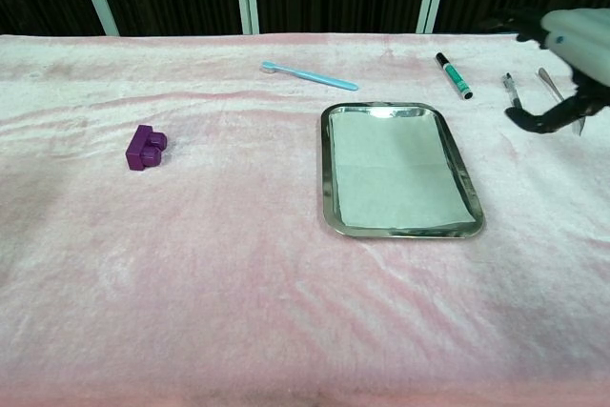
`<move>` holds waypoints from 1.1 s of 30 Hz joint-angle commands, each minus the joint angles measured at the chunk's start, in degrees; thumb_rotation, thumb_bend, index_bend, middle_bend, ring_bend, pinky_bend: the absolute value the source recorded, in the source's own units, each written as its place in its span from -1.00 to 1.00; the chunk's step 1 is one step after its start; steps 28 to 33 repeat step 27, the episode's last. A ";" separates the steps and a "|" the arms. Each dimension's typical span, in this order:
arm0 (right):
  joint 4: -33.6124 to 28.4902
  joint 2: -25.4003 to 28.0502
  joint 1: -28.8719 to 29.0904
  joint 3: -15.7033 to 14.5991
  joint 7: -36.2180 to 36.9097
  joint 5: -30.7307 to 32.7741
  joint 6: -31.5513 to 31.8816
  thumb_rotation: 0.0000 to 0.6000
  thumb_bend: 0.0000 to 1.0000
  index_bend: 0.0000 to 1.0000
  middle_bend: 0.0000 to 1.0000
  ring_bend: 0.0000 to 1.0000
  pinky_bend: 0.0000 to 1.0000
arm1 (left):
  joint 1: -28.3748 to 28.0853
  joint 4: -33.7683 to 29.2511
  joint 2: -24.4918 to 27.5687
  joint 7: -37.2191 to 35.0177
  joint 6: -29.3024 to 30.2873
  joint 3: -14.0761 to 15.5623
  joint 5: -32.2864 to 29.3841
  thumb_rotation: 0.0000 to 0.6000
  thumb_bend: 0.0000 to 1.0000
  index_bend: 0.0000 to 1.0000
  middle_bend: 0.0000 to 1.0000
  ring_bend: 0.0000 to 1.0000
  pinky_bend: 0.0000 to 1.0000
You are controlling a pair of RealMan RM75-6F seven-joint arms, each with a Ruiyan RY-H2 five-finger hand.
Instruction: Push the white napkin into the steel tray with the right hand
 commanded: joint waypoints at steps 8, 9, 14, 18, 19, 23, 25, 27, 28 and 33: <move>9.81 5.40 -16.43 -11.19 13.07 -16.01 12.37 1.00 -0.37 -0.83 -0.94 -0.77 -0.67 | 0.23 -0.11 -0.19 0.53 0.70 0.09 0.51 1.00 -0.21 -0.76 -0.92 -1.00 -1.00; 10.17 5.11 -17.42 -11.35 13.16 -16.36 13.21 1.00 -0.38 -0.84 -0.95 -0.78 -0.67 | 0.25 -0.10 -0.15 0.50 0.67 0.08 0.44 1.00 -0.21 -0.76 -0.92 -1.00 -1.00; 11.21 4.55 -21.40 -11.75 13.53 -18.48 16.43 1.00 -0.39 -0.87 -0.95 -0.78 -0.67 | 0.24 -0.09 -0.04 0.38 0.33 0.08 0.12 1.00 -0.21 -0.77 -0.92 -1.00 -1.00; 10.44 4.91 -23.55 -12.11 12.68 -20.02 17.72 1.00 -0.39 -0.88 -0.95 -0.78 -0.67 | 0.21 -0.15 0.09 0.24 0.08 0.01 -0.19 1.00 -0.21 -0.76 -0.92 -1.00 -1.00; 10.11 5.12 -23.96 -12.30 12.50 -20.39 17.72 1.00 -0.39 -0.88 -0.95 -0.78 -0.67 | 0.20 -0.16 0.12 0.23 -0.03 0.02 -0.28 1.00 -0.21 -0.76 -0.92 -1.00 -1.00; 9.14 5.78 -25.46 -11.96 11.78 -21.17 18.04 1.00 -0.39 -0.89 -0.95 -0.78 -0.67 | 0.17 -0.25 0.16 0.46 -0.19 0.05 -0.38 1.00 -0.21 -0.76 -0.92 -1.00 -1.00; 8.86 5.91 -25.93 -11.50 12.22 -21.38 18.01 1.00 -0.39 -0.90 -0.95 -0.78 -0.67 | 0.21 -0.25 0.11 0.54 -0.06 0.07 -0.30 1.00 -0.21 -0.77 -0.92 -1.00 -1.00; 8.87 6.12 -26.28 -11.26 12.35 -21.82 17.78 1.00 -0.38 -0.90 -0.95 -0.78 -0.67 | 0.26 -0.27 0.06 0.57 0.05 0.06 -0.30 1.00 -0.21 -0.77 -0.92 -1.00 -1.00; 8.87 6.12 -26.28 -11.26 12.35 -21.82 17.78 1.00 -0.38 -0.90 -0.95 -0.78 -0.67 | 0.26 -0.27 0.06 0.57 0.05 0.06 -0.30 1.00 -0.21 -0.77 -0.92 -1.00 -1.00; 8.87 6.12 -26.28 -11.26 12.35 -21.82 17.78 1.00 -0.38 -0.90 -0.95 -0.78 -0.67 | 0.26 -0.27 0.06 0.57 0.05 0.06 -0.30 1.00 -0.21 -0.77 -0.92 -1.00 -1.00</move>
